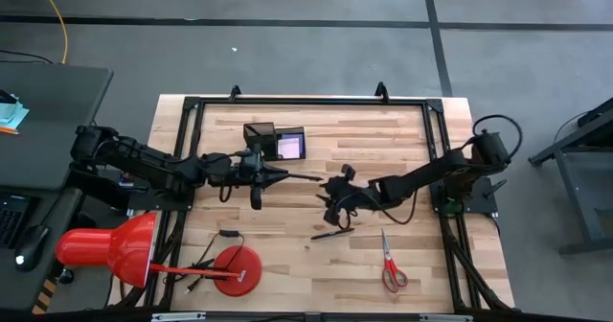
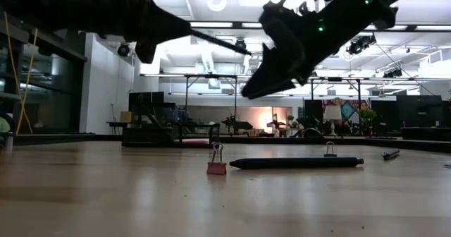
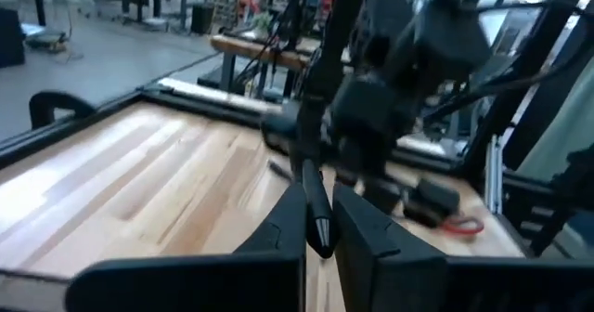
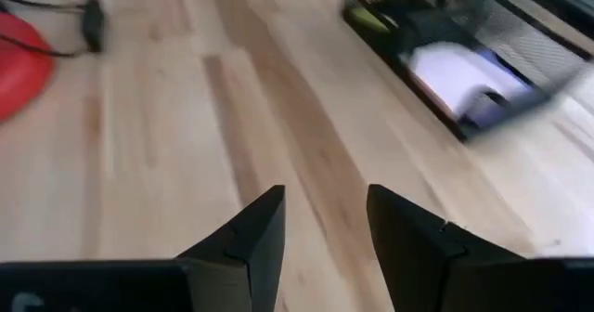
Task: Pick and place office supplies into organizer
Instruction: Put the black pen into the desk organizer
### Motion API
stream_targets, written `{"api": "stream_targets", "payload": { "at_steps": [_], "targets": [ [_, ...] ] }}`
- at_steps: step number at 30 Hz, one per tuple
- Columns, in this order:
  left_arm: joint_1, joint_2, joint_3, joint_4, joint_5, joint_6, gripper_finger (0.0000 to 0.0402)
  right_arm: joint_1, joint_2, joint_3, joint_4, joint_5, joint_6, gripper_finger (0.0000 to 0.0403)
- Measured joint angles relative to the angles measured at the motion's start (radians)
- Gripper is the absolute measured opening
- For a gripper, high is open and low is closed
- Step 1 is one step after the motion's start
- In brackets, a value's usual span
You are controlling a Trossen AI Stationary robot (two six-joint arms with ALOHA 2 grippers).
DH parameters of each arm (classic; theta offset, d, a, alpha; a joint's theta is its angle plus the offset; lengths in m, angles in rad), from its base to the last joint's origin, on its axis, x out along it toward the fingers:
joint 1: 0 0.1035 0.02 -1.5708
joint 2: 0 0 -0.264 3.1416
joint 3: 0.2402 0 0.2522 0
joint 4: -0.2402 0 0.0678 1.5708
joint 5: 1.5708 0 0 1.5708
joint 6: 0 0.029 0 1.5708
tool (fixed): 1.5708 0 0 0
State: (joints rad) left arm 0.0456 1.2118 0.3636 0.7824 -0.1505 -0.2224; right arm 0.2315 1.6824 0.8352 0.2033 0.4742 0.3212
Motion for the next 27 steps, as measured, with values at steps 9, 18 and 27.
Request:
{"api": "stream_targets", "payload": {
  "at_steps": [9, 18, 27],
  "targets": [
    [0.000, 0.000, 0.000, 0.132, 0.010, 0.017, 0.0011, -0.023, 0.117, 0.000, 0.340, 0.031, -0.213, 0.0149],
    [0.000, -0.008, -0.001, 0.143, 0.011, 0.017, 0.0019, -0.093, 0.155, -0.155, 0.704, -0.077, -0.248, 0.0141],
    [-0.001, -0.019, -0.001, 0.223, 0.091, 0.017, 0.0016, -0.101, 0.142, -0.452, 1.363, -0.264, -0.320, 0.0140]
  ]
}}
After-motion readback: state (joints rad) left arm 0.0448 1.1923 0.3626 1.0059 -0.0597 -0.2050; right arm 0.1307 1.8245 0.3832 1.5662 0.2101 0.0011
